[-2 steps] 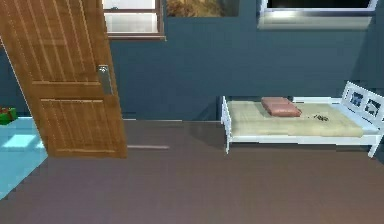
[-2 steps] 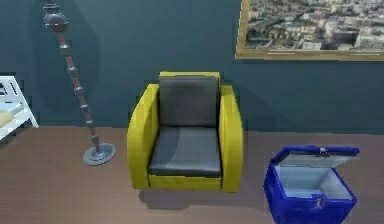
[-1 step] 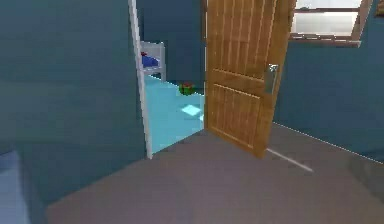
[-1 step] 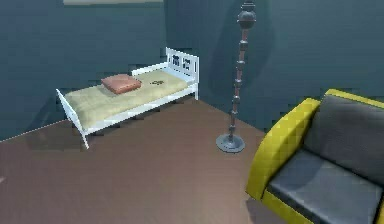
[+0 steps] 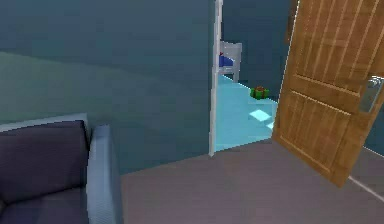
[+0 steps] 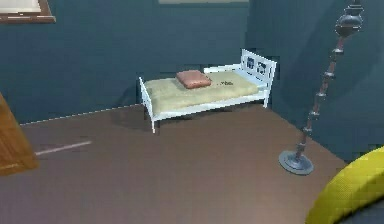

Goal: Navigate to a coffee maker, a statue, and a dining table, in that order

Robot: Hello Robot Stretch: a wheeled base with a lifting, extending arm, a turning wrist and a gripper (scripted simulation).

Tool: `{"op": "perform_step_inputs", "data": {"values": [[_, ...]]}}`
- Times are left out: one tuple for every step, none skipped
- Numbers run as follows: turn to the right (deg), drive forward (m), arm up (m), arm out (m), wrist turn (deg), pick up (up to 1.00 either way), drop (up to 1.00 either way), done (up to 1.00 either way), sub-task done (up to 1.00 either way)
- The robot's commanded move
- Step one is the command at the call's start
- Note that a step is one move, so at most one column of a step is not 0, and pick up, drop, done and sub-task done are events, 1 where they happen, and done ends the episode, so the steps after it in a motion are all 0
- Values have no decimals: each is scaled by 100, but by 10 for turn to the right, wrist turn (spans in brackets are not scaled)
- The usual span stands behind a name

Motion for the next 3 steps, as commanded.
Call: {"op": "perform_step_inputs", "data": {"values": [[0,40,0,0,0,0,0,0,0],[210,0,0,0,0,0,0,0,0],[0,100,0,0,0,0,0,0,0]]}}
